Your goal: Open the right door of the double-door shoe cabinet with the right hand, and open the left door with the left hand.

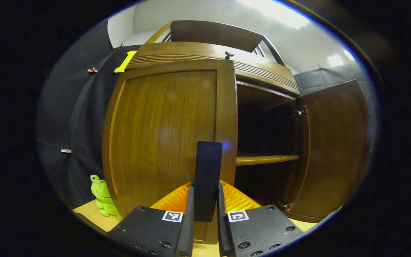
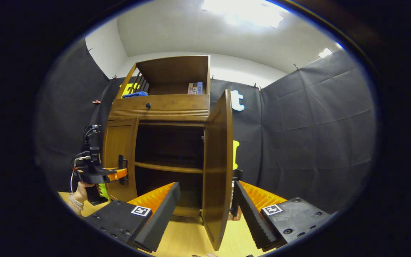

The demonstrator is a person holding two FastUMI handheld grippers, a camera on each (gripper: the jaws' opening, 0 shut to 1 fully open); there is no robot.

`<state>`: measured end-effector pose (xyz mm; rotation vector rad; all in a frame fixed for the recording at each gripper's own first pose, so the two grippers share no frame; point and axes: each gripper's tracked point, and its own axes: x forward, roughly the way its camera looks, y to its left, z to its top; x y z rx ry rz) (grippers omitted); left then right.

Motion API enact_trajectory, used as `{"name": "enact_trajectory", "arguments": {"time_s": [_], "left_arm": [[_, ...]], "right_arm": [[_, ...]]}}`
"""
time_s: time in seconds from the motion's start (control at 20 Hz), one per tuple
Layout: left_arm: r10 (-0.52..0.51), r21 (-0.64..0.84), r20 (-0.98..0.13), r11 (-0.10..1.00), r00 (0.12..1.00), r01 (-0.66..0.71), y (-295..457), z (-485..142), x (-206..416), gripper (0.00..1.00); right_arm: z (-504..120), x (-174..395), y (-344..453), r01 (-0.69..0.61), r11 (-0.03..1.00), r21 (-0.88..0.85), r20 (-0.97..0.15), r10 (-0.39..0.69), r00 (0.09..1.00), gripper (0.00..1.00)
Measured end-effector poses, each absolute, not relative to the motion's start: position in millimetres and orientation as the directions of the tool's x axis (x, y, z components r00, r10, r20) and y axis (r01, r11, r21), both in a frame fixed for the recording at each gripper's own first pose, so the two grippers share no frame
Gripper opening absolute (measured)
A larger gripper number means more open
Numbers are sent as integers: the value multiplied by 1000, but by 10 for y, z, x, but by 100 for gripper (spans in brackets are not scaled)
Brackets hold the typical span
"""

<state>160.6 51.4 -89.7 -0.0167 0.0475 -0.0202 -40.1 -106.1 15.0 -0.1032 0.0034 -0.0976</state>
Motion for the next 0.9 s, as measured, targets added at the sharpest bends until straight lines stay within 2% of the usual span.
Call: {"name": "enact_trajectory", "arguments": {"time_s": [0.55,0.9], "left_arm": [[-46,-54,-62,998,997,43,721,-816,1050,31],[-24,-67,-74,998,997,19,1017,-740,604,32]], "right_arm": [[67,-386,-554,-14,996,-88,-20,13,1000,97],[3,-313,-209,-95,994,-56,-33,93,995,97]]}}
